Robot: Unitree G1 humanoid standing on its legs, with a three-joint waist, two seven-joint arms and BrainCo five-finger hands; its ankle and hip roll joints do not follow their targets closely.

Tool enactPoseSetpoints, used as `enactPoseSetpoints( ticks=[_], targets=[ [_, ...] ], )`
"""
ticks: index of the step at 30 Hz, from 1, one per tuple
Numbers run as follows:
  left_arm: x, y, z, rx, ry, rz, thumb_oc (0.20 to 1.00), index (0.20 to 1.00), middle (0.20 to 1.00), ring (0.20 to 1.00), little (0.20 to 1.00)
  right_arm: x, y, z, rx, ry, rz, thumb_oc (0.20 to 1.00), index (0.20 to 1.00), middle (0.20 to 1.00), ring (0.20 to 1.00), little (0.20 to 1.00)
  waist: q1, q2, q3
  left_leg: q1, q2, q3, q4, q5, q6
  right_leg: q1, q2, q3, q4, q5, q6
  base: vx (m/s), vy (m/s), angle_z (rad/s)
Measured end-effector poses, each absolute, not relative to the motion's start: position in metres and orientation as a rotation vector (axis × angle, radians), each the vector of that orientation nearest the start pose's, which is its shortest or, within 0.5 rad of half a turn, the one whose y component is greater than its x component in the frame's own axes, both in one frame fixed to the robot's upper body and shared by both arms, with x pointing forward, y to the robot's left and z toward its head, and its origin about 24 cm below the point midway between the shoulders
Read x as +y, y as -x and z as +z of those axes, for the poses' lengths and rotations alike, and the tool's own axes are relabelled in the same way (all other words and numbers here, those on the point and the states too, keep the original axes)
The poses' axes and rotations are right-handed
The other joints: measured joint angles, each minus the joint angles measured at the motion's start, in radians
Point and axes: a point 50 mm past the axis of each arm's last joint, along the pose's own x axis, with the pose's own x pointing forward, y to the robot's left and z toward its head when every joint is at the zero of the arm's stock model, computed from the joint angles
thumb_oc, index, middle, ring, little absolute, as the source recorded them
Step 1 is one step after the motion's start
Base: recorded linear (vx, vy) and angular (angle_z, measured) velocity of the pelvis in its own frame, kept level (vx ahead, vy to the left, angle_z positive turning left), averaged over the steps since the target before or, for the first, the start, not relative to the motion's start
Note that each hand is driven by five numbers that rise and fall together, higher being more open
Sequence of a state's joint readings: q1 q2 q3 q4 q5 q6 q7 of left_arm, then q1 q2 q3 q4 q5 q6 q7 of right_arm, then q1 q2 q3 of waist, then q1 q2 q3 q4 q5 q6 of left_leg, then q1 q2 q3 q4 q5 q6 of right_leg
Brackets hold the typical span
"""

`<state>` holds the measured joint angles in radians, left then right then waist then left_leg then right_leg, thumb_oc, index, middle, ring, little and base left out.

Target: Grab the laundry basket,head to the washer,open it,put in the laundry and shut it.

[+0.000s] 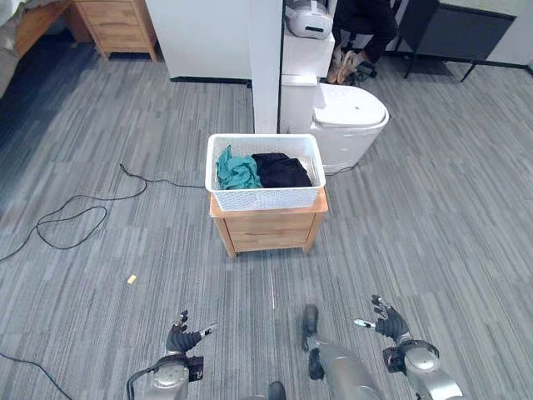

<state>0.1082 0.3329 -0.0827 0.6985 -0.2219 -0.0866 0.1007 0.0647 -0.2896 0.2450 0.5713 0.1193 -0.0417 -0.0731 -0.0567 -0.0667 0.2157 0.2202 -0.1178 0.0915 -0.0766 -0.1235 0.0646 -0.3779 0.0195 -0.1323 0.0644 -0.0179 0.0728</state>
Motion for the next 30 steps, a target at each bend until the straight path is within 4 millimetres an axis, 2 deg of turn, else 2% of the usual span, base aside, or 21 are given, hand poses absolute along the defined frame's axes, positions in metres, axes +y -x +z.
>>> enactPoseSetpoints(
  ticks=[1, 2, 3, 4, 6, 7, 8, 10, 11, 12, 13, 15, 17, 19, 21, 22, 23, 24, 26, 28, 30],
  targets=[
    [0.253, -0.156, -0.102, 0.711, -0.168, 0.225, 1.000, 1.000, 1.000, 1.000, 1.000, -0.199, -0.184, -0.093, 0.636, 0.249, 0.042, 1.000, 1.000, 1.000, 1.000, 1.000, 0.002, -0.001, 0.000, 0.028, -0.003, 0.000, 0.000, -0.005, -0.007, 0.022, 0.006, -0.002, -0.018, 0.001, -0.008, 0.52, -0.176, 0.78],
    [0.249, -0.152, -0.106, 0.724, -0.156, 0.221, 1.000, 1.000, 1.000, 1.000, 1.000, -0.203, -0.183, -0.094, 0.645, 0.254, 0.033, 1.000, 1.000, 1.000, 1.000, 1.000, 0.002, 0.004, 0.003, 0.059, 0.001, -0.022, 0.005, -0.011, -0.017, 0.058, 0.010, 0.006, -0.008, 0.052, -0.059, 0.50, -0.197, 0.60],
    [0.242, -0.152, -0.108, 0.732, -0.136, 0.207, 1.000, 1.000, 1.000, 1.000, 1.000, -0.208, -0.181, -0.096, 0.662, 0.252, 0.013, 1.000, 1.000, 1.000, 1.000, 1.000, 0.001, 0.016, 0.007, 0.076, 0.011, -0.056, 0.046, -0.013, -0.021, 0.077, 0.007, 0.010, 0.034, 0.074, -0.075, 0.32, -0.154, 0.83],
    [0.236, -0.152, -0.110, 0.736, -0.133, 0.177, 1.000, 1.000, 1.000, 1.000, 1.000, -0.211, -0.178, -0.097, 0.670, 0.250, 0.000, 1.000, 1.000, 1.000, 1.000, 1.000, -0.002, 0.026, 0.007, 0.075, 0.018, -0.081, 0.123, -0.013, -0.029, 0.113, -0.002, -0.004, 0.040, 0.084, -0.089, 0.26, -0.138, 0.90],
    [0.231, -0.150, -0.112, 0.742, -0.126, 0.164, 1.000, 1.000, 1.000, 1.000, 1.000, -0.216, -0.177, -0.095, 0.666, 0.261, -0.009, 1.000, 1.000, 1.000, 1.000, 1.000, -0.004, 0.038, -0.004, 0.040, 0.026, -0.036, 0.294, 0.000, -0.064, 0.206, -0.004, -0.039, -0.021, 0.114, -0.120, 0.21, -0.091, 0.65],
    [0.232, -0.148, -0.112, 0.747, -0.127, 0.167, 1.000, 1.000, 1.000, 1.000, 1.000, -0.218, -0.178, -0.094, 0.661, 0.267, -0.010, 1.000, 1.000, 1.000, 1.000, 1.000, 0.000, 0.032, -0.007, -0.005, 0.029, -0.012, 0.403, 0.014, -0.088, 0.246, -0.006, -0.025, -0.053, 0.157, -0.162, 0.18, -0.042, 0.21],
    [0.231, -0.145, -0.114, 0.754, -0.124, 0.165, 1.000, 1.000, 1.000, 1.000, 1.000, -0.221, -0.184, -0.089, 0.637, 0.282, -0.008, 1.000, 1.000, 1.000, 1.000, 1.000, 0.009, 0.036, -0.012, -0.078, 0.050, -0.010, 0.537, 0.006, -0.112, 0.282, -0.001, -0.012, -0.100, 0.164, -0.191, 0.19, -0.019, -0.04],
    [0.233, -0.145, -0.113, 0.756, -0.129, 0.167, 1.000, 1.000, 1.000, 1.000, 1.000, -0.221, -0.200, -0.076, 0.567, 0.294, -0.005, 1.000, 1.000, 1.000, 1.000, 1.000, 0.017, 0.019, -0.010, -0.176, 0.075, 0.037, 0.500, -0.072, -0.107, 0.306, -0.003, 0.015, -0.146, 0.169, -0.209, 0.19, 0.001, -0.26],
    [0.233, -0.146, -0.113, 0.751, -0.131, 0.167, 1.000, 1.000, 1.000, 1.000, 1.000, -0.220, -0.206, -0.073, 0.548, 0.296, -0.003, 1.000, 1.000, 1.000, 1.000, 1.000, 0.024, 0.005, -0.003, -0.215, 0.081, 0.034, 0.428, -0.077, -0.106, 0.315, -0.004, 0.037, -0.146, 0.165, -0.213, 0.19, 0.038, -0.50],
    [0.233, -0.148, -0.112, 0.744, -0.130, 0.165, 1.000, 1.000, 1.000, 1.000, 1.000, -0.219, -0.210, -0.070, 0.537, 0.298, -0.004, 1.000, 1.000, 1.000, 1.000, 1.000, 0.032, -0.006, 0.003, -0.240, 0.091, 0.028, 0.346, -0.074, -0.109, 0.332, -0.001, 0.062, -0.145, 0.159, -0.211, 0.16, 0.054, -0.63],
    [0.233, -0.149, -0.111, 0.742, -0.131, 0.164, 1.000, 1.000, 1.000, 1.000, 1.000, -0.219, -0.211, -0.069, 0.532, 0.299, -0.007, 1.000, 1.000, 1.000, 1.000, 1.000, 0.029, -0.010, 0.005, -0.259, 0.105, 0.009, 0.265, -0.058, -0.116, 0.358, 0.005, 0.070, -0.145, 0.148, -0.193, 0.15, 0.074, -0.54],
    [0.233, -0.155, -0.109, 0.725, -0.136, 0.161, 1.000, 1.000, 1.000, 1.000, 1.000, -0.223, -0.208, -0.073, 0.551, 0.308, -0.020, 1.000, 1.000, 1.000, 1.000, 1.000, 0.026, -0.012, 0.007, -0.310, 0.139, -0.033, 0.133, 0.034, -0.128, 0.405, 0.027, 0.070, -0.146, 0.119, -0.155, 0.13, 0.103, -0.58],
    [0.235, -0.163, -0.104, 0.701, -0.143, 0.160, 1.000, 1.000, 1.000, 1.000, 1.000, -0.225, -0.205, -0.076, 0.570, 0.312, -0.025, 1.000, 1.000, 1.000, 1.000, 1.000, 0.023, -0.010, 0.015, -0.379, 0.158, -0.071, 0.089, 0.139, -0.134, 0.437, 0.048, 0.065, -0.146, 0.081, -0.166, 0.13, 0.135, -0.67],
    [0.235, -0.166, -0.103, 0.697, -0.145, 0.162, 1.000, 1.000, 1.000, 1.000, 1.000, -0.228, -0.195, -0.083, 0.612, 0.314, -0.032, 1.000, 1.000, 1.000, 1.000, 1.000, 0.021, -0.015, 0.018, -0.392, 0.159, -0.072, 0.077, 0.183, -0.118, 0.463, 0.053, 0.057, -0.146, 0.067, -0.160, 0.15, 0.164, -0.50],
    [0.239, -0.160, -0.108, 0.727, -0.150, 0.174, 1.000, 1.000, 1.000, 1.000, 1.000, -0.229, -0.190, -0.085, 0.626, 0.314, -0.036, 1.000, 1.000, 1.000, 1.000, 1.000, 0.011, -0.012, 0.017, -0.334, 0.141, -0.045, 0.056, 0.212, -0.097, 0.494, 0.045, 0.043, -0.146, 0.044, -0.152, 0.21, 0.293, -0.74],
    [0.240, -0.161, -0.108, 0.730, -0.153, 0.174, 1.000, 1.000, 1.000, 1.000, 1.000, -0.229, -0.189, -0.085, 0.625, 0.314, -0.038, 1.000, 1.000, 1.000, 1.000, 1.000, -0.004, -0.012, 0.016, -0.290, 0.126, -0.027, 0.044, 0.212, -0.095, 0.511, 0.028, 0.045, -0.146, 0.033, -0.136, 0.18, 0.288, -0.43],
    [0.241, -0.158, -0.110, 0.741, -0.153, 0.183, 1.000, 1.000, 1.000, 1.000, 1.000, -0.231, -0.187, -0.084, 0.625, 0.318, -0.038, 1.000, 1.000, 1.000, 1.000, 1.000, -0.012, 0.004, 0.008, -0.259, 0.131, -0.019, 0.029, 0.232, -0.069, 0.523, 0.031, 0.044, -0.146, 0.030, -0.132, 0.07, 0.142, 0.03],
    [0.240, -0.154, -0.112, 0.753, -0.155, 0.179, 1.000, 1.000, 1.000, 1.000, 1.000, -0.234, -0.185, -0.084, 0.625, 0.328, -0.039, 1.000, 1.000, 1.000, 1.000, 1.000, -0.017, 0.031, -0.007, -0.233, 0.145, -0.029, 0.004, 0.233, -0.060, 0.529, 0.043, 0.044, -0.145, 0.019, -0.118, 0.05, 0.121, 0.18],
    [0.244, -0.154, -0.111, 0.753, -0.166, 0.185, 1.000, 1.000, 1.000, 1.000, 1.000, -0.231, -0.188, -0.081, 0.607, 0.324, -0.037, 1.000, 1.000, 1.000, 1.000, 1.000, -0.018, 0.029, -0.008, -0.216, 0.116, -0.044, -0.006, 0.230, -0.050, 0.539, 0.017, 0.044, -0.145, 0.009, -0.110, 0.04, 0.096, 0.20],
    [0.250, -0.153, -0.109, 0.753, -0.181, 0.192, 1.000, 1.000, 1.000, 1.000, 1.000, -0.230, -0.192, -0.078, 0.589, 0.323, -0.034, 1.000, 1.000, 1.000, 1.000, 1.000, -0.017, 0.027, -0.010, -0.215, 0.093, -0.051, -0.006, 0.225, -0.043, 0.534, -0.010, 0.048, -0.128, -0.013, -0.078, 0.04, 0.075, 0.13],
    [0.261, -0.154, -0.102, 0.727, -0.197, 0.219, 1.000, 1.000, 1.000, 1.000, 1.000, -0.227, -0.205, -0.067, 0.528, 0.319, -0.028, 1.000, 1.000, 1.000, 1.000, 1.000, -0.002, 0.024, -0.012, -0.214, 0.068, -0.049, -0.006, 0.219, -0.042, 0.524, -0.041, 0.082, -0.126, -0.027, -0.056, 0.03, 0.045, 0.01]
  ],
)
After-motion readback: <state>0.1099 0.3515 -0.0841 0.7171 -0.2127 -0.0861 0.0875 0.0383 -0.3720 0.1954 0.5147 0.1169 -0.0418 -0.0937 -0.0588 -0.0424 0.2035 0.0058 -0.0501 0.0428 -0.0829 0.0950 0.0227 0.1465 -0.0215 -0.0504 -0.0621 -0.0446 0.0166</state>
